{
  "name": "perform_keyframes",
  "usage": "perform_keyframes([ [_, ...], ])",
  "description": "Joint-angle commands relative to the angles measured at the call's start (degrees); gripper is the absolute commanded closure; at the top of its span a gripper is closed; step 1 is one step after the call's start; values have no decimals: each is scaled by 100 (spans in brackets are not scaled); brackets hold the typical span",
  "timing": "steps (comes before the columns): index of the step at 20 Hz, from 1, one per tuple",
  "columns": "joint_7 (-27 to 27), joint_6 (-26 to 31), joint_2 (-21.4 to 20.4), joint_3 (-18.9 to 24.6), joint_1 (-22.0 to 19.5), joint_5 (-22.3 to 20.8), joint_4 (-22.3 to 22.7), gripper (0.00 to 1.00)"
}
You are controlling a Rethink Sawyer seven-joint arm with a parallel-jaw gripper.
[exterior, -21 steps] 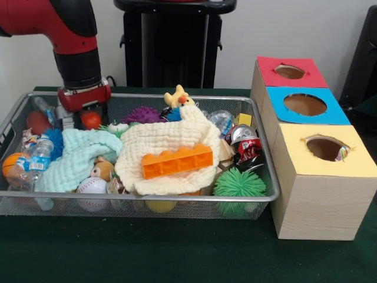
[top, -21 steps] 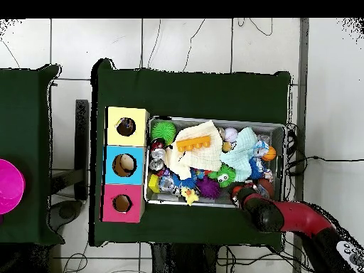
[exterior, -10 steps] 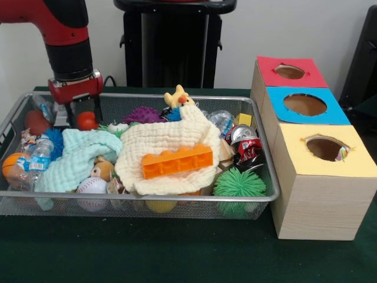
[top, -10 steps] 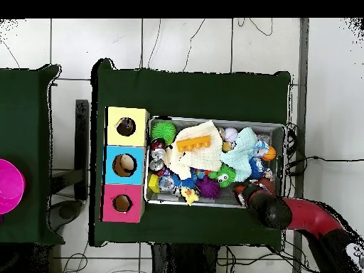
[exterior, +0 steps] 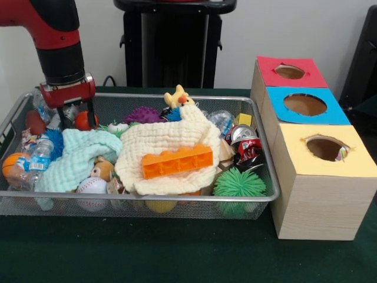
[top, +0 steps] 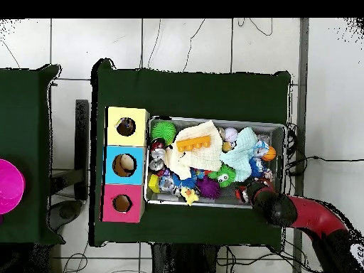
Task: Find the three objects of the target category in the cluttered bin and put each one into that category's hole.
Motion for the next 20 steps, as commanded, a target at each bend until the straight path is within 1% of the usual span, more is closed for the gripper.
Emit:
perform_keyframes([
  [1,-492,773,311,390,-199,134,-869,0],
  [3,-496,819,286,437,-199,186,-865,0],
  [10,-625,952,296,515,-181,129,-975,0],
  [20,-656,1312,138,621,-151,183,-1018,0],
])
